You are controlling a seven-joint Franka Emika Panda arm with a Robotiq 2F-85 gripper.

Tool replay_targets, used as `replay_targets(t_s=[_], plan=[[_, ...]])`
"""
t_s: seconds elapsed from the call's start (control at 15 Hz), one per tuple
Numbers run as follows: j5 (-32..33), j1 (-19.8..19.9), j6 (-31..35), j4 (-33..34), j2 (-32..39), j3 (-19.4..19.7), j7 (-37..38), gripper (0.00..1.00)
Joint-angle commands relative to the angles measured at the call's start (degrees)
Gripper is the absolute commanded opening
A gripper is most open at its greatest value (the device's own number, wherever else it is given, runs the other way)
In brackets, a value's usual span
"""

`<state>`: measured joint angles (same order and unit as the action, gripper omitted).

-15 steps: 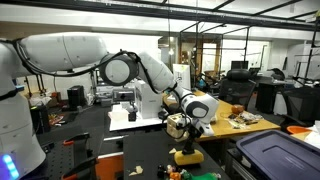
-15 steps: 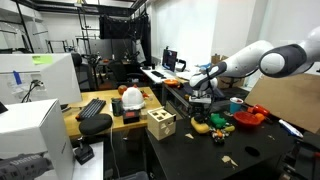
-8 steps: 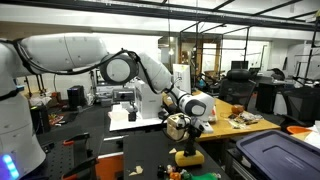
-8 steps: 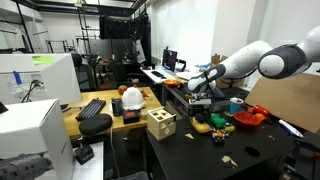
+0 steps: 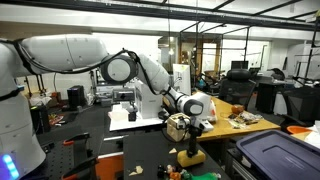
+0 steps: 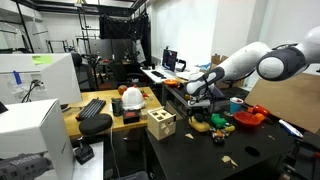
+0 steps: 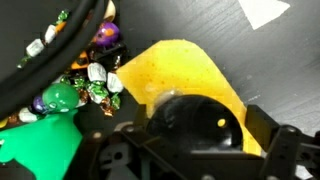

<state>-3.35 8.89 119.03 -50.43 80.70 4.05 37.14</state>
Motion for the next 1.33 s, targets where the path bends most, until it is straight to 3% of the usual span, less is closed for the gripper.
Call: replay_targets(t_s=[0.0,0.73,1.27], plan=[[0.9,-0.6,2.8,1.3,1.4,1.0,0.4,1.0],[1.2,-0.4,4.3,1.3,1.3,1.2,-0.6,1.0],[5.4,-2.1,6.7,1.1,1.3,4.2,-0.7,1.0]])
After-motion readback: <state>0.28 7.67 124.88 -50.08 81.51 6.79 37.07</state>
